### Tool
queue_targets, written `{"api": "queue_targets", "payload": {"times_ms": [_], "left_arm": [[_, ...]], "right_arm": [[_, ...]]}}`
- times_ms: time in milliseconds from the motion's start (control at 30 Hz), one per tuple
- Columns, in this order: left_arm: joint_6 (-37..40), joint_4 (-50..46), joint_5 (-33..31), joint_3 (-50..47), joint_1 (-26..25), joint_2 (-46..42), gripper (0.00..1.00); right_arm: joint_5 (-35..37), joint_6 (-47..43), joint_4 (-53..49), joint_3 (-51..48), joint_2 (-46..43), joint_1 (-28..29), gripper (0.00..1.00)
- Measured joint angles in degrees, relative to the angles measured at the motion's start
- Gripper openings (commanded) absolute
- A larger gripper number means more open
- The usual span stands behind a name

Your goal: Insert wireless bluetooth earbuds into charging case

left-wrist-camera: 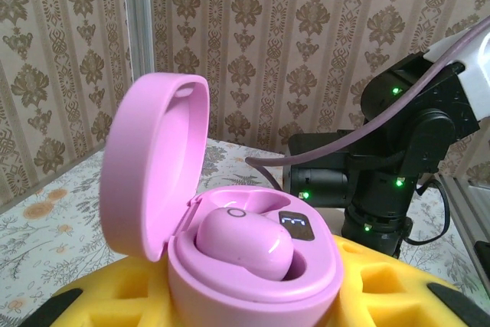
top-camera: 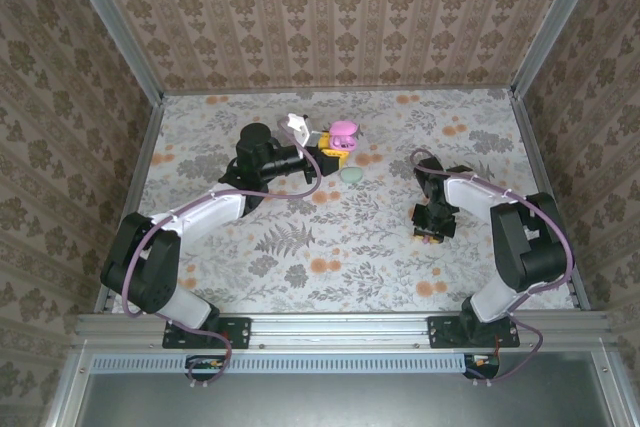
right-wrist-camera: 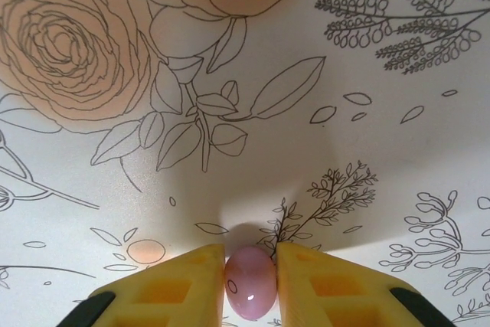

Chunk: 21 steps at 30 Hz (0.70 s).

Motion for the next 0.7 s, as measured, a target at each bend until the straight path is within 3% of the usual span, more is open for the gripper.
{"api": "queue_targets", "payload": {"times_ms": [700], "left_arm": [[0.0, -0.2, 0.0, 0.0, 0.0, 0.0, 0.3]], "right_arm": [[0.0, -1.1, -0.1, 0.3, 0.5, 0.0, 0.23]]}}
